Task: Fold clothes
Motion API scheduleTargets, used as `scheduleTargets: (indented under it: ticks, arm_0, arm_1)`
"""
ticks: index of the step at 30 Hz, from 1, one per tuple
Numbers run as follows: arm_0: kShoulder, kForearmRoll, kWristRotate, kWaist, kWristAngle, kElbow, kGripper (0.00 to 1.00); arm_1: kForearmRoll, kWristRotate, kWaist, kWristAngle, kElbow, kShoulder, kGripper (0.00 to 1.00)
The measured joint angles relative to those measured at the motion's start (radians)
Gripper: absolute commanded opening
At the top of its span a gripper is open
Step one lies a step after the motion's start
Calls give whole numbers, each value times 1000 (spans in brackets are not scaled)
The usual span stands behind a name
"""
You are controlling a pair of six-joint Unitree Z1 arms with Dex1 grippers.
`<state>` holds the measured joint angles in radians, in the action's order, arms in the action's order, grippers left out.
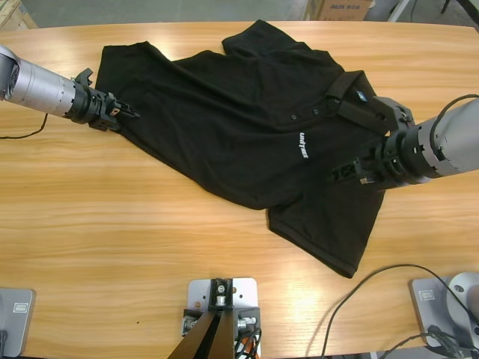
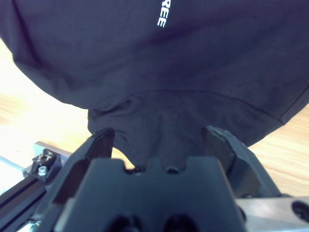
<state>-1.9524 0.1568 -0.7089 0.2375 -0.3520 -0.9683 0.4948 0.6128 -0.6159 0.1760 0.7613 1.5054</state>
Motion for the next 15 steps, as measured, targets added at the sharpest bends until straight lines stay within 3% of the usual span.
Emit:
scheduleTargets:
  ticks: [15]
  arm_0:
    - [0, 0, 0, 21, 11, -19, 0]
  arm_1:
    - [-10, -1, 0, 10, -2, 14, 724]
